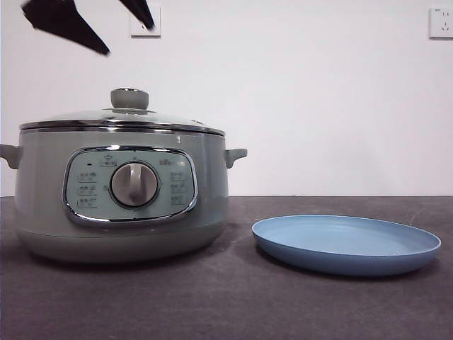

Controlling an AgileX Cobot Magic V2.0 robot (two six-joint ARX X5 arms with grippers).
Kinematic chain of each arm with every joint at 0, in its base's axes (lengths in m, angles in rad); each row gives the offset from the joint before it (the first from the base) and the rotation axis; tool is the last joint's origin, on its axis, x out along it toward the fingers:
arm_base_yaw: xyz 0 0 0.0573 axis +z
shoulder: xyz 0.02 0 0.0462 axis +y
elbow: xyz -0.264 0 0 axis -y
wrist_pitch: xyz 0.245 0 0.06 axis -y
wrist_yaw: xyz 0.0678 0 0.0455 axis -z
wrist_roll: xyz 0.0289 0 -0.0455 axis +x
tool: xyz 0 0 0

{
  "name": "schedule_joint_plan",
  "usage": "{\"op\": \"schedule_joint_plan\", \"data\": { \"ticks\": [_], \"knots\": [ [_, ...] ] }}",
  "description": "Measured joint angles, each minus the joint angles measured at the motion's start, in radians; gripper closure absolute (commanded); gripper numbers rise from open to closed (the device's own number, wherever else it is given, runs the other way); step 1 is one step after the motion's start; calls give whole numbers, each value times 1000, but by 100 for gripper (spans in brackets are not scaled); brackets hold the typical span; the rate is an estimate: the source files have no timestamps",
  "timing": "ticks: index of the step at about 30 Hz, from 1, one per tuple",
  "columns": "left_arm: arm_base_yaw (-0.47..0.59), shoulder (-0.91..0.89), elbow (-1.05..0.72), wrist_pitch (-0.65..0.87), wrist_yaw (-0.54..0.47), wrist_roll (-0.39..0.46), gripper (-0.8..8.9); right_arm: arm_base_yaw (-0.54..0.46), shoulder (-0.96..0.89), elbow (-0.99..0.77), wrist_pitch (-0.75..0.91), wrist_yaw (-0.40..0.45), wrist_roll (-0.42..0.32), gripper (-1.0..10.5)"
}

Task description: Take the potato out from the steamer,put the potato on the plate,close the lid

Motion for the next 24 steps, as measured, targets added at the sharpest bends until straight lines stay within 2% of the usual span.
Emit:
{"op": "schedule_joint_plan", "data": {
  "ticks": [14, 24],
  "knots": [
    [-40, 136, 0, -6, -98, 4, 351, 0, 0, 0, -38, 0, 0, 411],
    [-41, 151, 0, -11, -109, 6, 351, 0, 0, 0, -45, 3, 0, 411]
  ]
}}
